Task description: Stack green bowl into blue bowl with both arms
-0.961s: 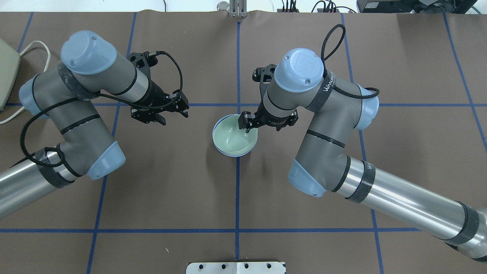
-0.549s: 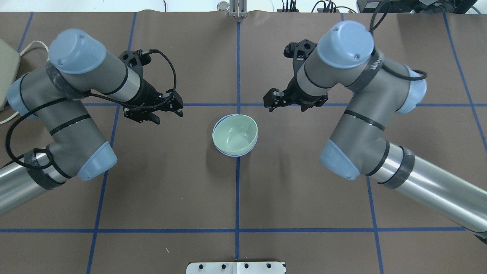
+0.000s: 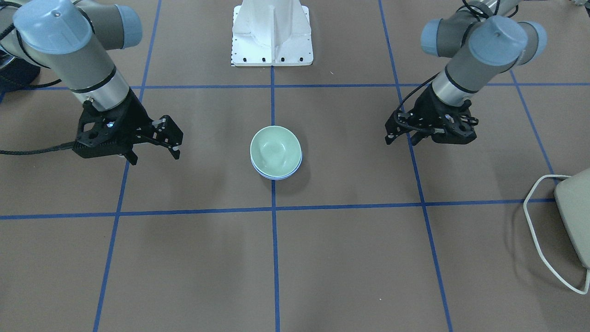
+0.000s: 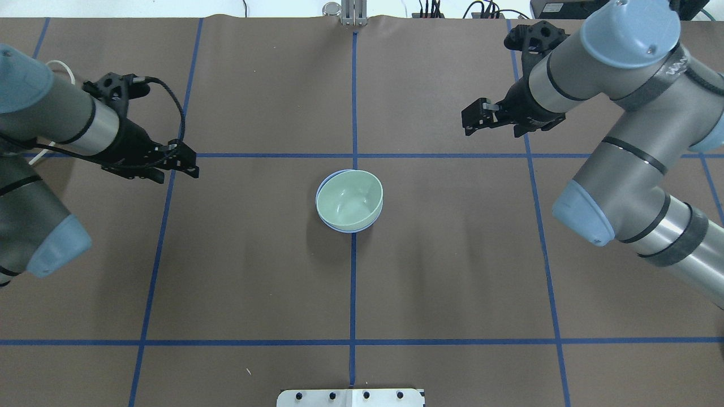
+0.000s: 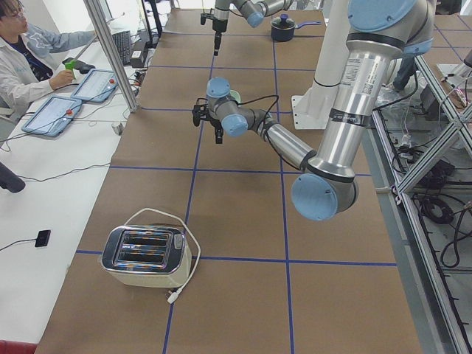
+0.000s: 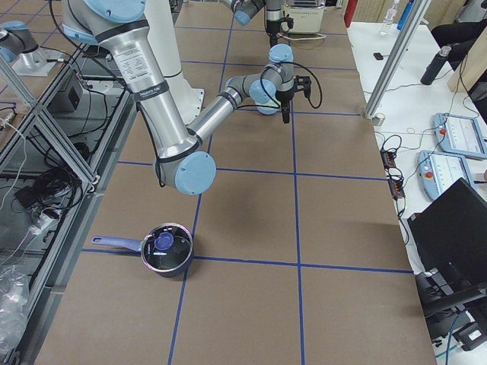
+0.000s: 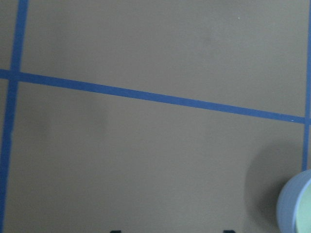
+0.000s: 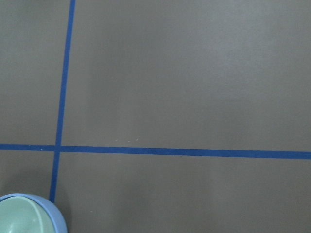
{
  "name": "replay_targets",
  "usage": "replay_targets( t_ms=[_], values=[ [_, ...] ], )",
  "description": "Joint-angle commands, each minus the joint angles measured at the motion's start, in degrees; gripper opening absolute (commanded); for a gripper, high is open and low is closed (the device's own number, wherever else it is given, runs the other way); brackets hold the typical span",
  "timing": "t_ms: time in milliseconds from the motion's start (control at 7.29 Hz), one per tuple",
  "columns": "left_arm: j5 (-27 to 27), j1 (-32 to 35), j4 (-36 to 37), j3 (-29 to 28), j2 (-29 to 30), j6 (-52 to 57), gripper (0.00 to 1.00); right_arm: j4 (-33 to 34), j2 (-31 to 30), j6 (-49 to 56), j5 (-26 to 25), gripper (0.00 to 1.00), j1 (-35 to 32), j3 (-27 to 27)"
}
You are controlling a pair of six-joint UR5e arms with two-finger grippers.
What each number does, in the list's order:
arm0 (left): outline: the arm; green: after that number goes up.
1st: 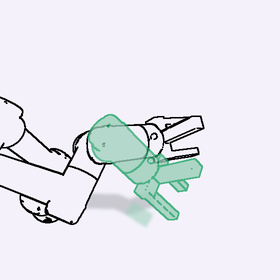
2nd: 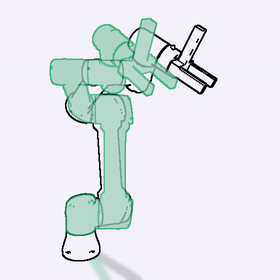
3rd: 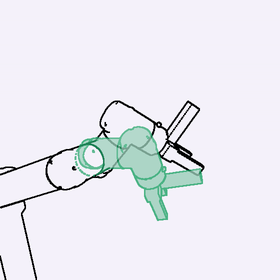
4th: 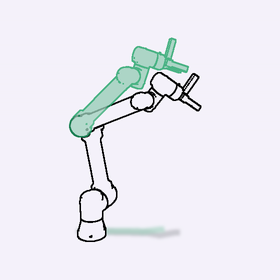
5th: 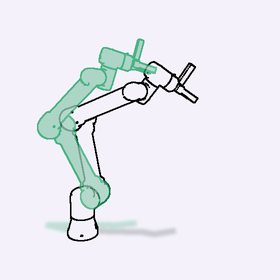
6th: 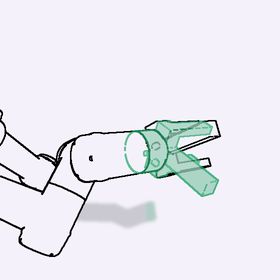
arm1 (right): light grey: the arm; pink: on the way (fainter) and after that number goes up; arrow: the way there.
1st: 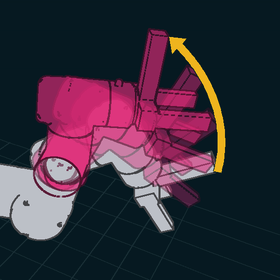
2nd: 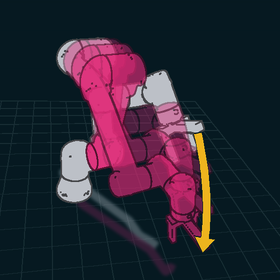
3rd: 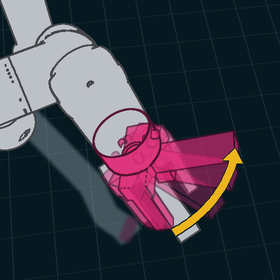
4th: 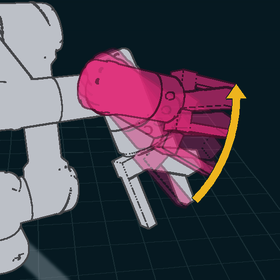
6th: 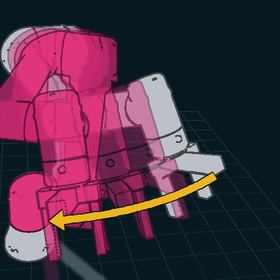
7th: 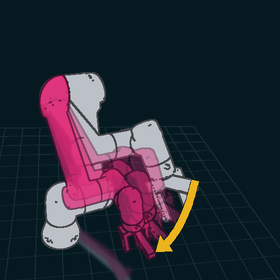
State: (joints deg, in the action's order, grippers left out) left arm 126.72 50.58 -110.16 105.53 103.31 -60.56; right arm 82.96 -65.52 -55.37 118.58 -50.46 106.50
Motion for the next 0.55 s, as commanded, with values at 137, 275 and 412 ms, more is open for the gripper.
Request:
replay_targets(
  t_ms=[137,275,412],
  values=[
    [2.5,8.5,-0.4,1.5,-11.3,19.3,0.79,0.0,-11.2,5.5,5.4,1.0,-7.5,5.7],
    [2.9,10.4,-0.6,1.5,-14.1,23.8,0.8,0.0,-15.9,5.5,5.3,1.0,-8.9,7.8],
    [4.3,12.8,-0.7,1.5,-16.6,28.5,0.82,0.0,-20.9,6.3,5.3,1.0,-10.0,9.5]
  ],
)
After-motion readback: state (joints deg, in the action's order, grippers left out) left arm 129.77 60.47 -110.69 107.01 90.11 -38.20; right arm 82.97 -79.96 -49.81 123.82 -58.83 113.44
